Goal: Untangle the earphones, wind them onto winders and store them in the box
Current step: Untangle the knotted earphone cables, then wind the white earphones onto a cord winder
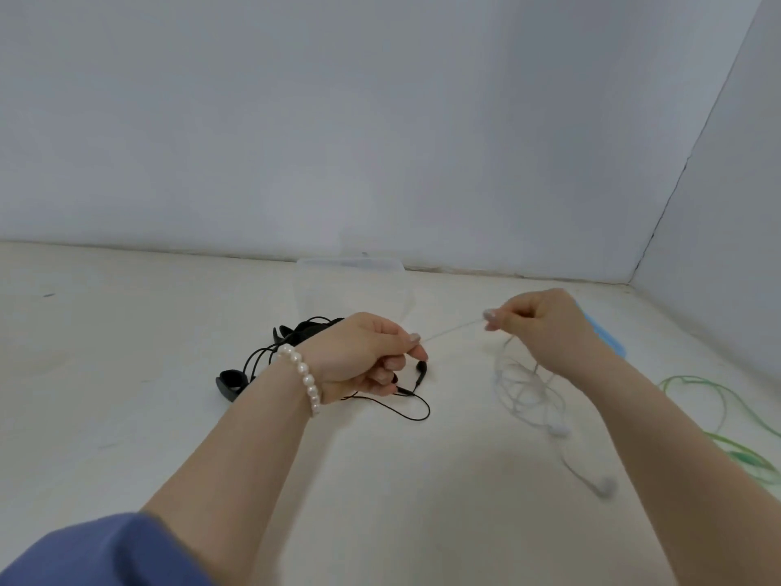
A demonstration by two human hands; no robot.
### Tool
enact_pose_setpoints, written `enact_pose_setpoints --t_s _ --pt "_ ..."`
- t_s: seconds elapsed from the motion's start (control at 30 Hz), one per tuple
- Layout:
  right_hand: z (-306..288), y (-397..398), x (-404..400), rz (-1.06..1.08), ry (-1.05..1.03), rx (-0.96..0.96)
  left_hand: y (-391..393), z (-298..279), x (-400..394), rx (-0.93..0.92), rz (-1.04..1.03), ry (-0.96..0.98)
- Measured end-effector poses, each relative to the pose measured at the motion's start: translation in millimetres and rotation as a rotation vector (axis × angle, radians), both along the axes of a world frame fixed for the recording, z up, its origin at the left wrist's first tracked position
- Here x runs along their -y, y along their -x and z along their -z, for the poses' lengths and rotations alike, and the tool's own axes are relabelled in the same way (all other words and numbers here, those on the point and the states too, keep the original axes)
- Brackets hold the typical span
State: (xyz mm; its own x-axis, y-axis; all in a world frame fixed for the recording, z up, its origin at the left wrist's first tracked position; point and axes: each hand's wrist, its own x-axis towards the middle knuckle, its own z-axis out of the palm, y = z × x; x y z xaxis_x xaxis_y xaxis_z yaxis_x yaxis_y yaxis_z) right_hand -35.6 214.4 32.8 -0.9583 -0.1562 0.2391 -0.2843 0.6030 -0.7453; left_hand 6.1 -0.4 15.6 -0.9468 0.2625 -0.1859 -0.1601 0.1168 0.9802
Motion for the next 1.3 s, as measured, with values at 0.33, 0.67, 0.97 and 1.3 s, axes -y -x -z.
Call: enact_pose_setpoints --t_s 0.33,0.67,0.97,1.3 --pt "5.3 -19.4 30.6 -0.406 -0.295 0.143 0.0 15.3 -19.3 -0.079 0.084 0.135" --pt "13.2 -1.8 14.0 -0.111 -0.017 0.029 31.6 1.8 55.1 -0.476 -0.690 0.830" --pt "20.1 3.0 11.4 -0.077 -0.022 0.010 49.0 28.1 76.3 -0.301 -0.444 0.862" --pt "15.2 -2.9 15.0 -0.216 0.396 0.171 37.4 26.9 32.2 -1.022 -0.322 0.692"
